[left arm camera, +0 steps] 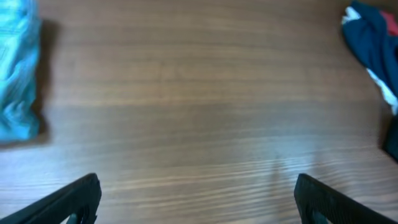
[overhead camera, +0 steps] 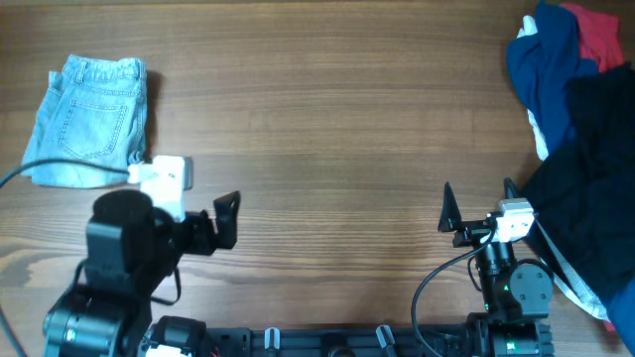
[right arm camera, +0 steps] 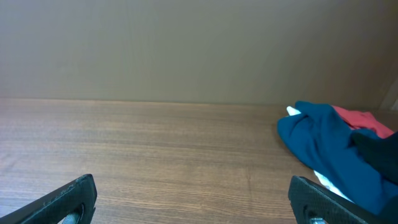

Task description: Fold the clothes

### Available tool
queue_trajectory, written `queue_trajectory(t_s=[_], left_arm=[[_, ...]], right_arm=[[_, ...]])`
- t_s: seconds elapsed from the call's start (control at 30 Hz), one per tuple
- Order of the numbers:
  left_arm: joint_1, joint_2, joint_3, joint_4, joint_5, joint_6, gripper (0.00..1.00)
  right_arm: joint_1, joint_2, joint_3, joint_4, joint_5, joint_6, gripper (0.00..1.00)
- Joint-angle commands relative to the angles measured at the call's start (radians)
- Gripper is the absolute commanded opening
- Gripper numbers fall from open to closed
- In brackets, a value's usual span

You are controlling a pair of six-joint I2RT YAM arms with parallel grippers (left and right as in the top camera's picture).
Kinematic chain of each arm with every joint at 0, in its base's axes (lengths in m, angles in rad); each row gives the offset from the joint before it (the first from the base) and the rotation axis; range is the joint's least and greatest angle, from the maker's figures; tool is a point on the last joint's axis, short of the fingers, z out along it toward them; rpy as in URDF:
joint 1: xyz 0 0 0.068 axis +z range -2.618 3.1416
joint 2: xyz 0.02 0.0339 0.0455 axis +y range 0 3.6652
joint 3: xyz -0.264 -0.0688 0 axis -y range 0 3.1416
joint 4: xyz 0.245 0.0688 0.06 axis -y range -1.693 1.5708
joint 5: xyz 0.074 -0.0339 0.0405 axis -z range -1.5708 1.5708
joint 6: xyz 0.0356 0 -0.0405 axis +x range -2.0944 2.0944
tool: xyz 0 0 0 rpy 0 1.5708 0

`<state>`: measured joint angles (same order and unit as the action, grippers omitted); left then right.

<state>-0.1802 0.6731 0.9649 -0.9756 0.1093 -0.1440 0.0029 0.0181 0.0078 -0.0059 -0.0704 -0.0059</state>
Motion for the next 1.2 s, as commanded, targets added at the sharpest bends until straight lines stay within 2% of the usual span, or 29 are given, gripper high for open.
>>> queue_trajectory(t_s=[0.0,0.2,0.4,0.53,0.77,0.87,1.0,1.1,1.17], left_arm=[[0.102,-0.108,-0.056,-0.009,-0.009,-0.010,1.00],[0.222,-0.296,-0.233,0.022,-0.014,-0.010,1.00],[0.233,-0.488,-0.487,0.197,-0.025,-0.010,1.00],[0.233,-0.596,-0.690,0.430,-0.024,-0.010,1.00],[0.230,-0.662,-0.900,0.807,-0.033,-0.009,1.00],[0.230,-0.663,-0.944,0.940,-0.036,0.066,1.00],[0.227,-0.671,-0.959,0.972,-0.036,0.168,1.00],[0.224,-0.671,-0.959,0.899,-0.036,0.161,1.00],[0.210,-0.671,-0.959,0.904,-0.035,0.158,1.00]], right_arm=[[-0.005,-0.014,-0.001,0.006,-0.002,-0.018,1.00],[-0.005,-0.014,-0.001,0.006,-0.002,-0.018,1.00],[-0.005,-0.014,-0.001,0.006,-0.002,-0.018,1.00],[-0.005,-0.014,-0.001,0.006,-0.002,-0.018,1.00],[-0.005,-0.014,-0.001,0.006,-0.002,-0.018,1.00],[-0.005,-0.014,-0.001,0.006,-0.002,-0.018,1.00],[-0.005,-0.014,-0.001,0.006,-0.002,-0.018,1.00],[-0.005,-0.014,-0.001,0.006,-0.002,-0.018,1.00],[-0.005,-0.014,-0.001,0.006,-0.002,-0.018,1.00]])
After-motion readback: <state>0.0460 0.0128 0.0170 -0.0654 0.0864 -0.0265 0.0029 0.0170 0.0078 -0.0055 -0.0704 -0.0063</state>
